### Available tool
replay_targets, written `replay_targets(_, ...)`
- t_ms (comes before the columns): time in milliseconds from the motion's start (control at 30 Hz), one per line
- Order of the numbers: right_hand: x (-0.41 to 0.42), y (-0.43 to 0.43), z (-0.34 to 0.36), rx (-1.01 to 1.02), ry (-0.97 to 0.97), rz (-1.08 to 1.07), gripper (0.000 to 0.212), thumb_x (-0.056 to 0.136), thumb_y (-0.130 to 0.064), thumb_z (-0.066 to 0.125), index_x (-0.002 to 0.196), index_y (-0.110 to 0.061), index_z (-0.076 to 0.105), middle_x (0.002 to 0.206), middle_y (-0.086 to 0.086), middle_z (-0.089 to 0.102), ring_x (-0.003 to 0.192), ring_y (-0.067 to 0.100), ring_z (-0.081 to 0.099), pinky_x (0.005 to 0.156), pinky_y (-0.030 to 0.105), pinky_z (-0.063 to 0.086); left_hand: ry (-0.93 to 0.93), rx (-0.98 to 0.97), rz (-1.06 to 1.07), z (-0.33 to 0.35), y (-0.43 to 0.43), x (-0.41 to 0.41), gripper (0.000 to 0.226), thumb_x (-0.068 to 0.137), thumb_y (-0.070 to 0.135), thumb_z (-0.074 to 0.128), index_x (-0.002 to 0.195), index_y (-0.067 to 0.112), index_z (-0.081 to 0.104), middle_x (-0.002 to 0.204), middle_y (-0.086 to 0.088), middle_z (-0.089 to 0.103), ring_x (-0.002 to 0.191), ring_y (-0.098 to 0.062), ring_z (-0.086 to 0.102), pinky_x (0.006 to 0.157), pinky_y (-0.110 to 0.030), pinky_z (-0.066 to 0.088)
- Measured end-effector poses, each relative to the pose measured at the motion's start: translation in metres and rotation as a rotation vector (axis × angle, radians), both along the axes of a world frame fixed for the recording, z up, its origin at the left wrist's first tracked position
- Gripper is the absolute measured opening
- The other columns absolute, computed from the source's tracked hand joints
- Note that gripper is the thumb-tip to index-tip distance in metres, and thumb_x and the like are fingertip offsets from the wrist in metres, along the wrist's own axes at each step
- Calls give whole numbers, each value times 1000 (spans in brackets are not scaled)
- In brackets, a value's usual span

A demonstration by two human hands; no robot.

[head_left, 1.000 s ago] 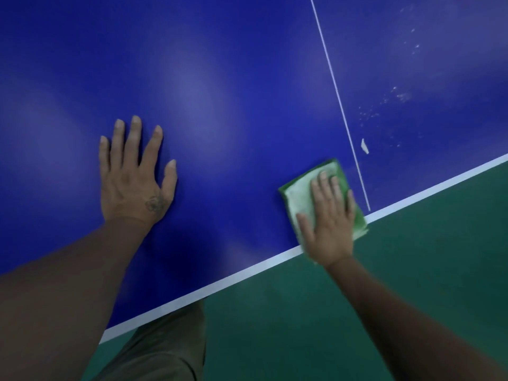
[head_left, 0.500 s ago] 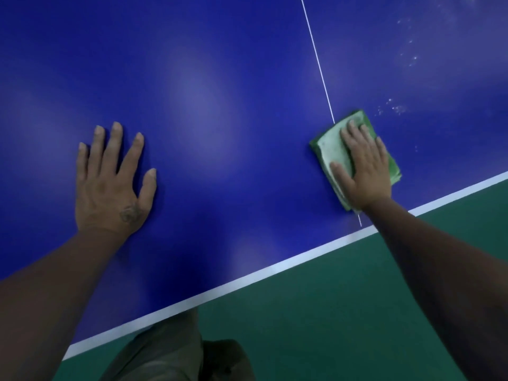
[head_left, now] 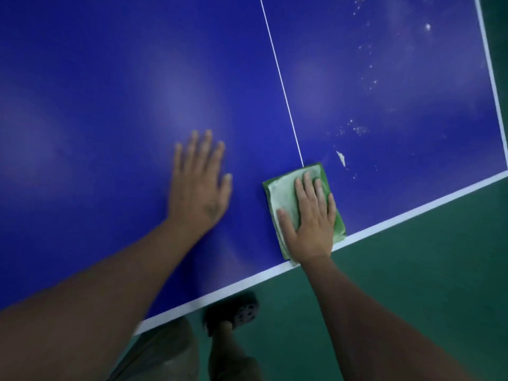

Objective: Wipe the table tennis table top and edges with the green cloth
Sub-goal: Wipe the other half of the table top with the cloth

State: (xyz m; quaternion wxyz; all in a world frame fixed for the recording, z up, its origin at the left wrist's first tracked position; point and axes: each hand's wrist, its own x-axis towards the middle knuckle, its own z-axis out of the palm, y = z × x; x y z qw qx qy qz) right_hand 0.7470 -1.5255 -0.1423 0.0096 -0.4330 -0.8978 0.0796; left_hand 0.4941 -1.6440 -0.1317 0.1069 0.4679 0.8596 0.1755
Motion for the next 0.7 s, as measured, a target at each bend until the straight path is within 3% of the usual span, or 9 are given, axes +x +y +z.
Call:
replay_targets(200,26,89,-4,31,-1,330,77,106,-63,43,172,-26,28,181,-8,20,167,22,19,133,58,17,115,-89,19,-19,66,69,71,115,50,23,174,12,9,182,-13,1,168,-35,0,133,-61,8)
replay_targets(700,15,246,-4,42,31,499,77,108,-60,43,173,-24,25,181,-7,20,168,20,17,134,55,14,215,-164,29,-24,70,71,73,113,54,24,174,17,13,182,-8,5,169,-31,2,134,-60,12)
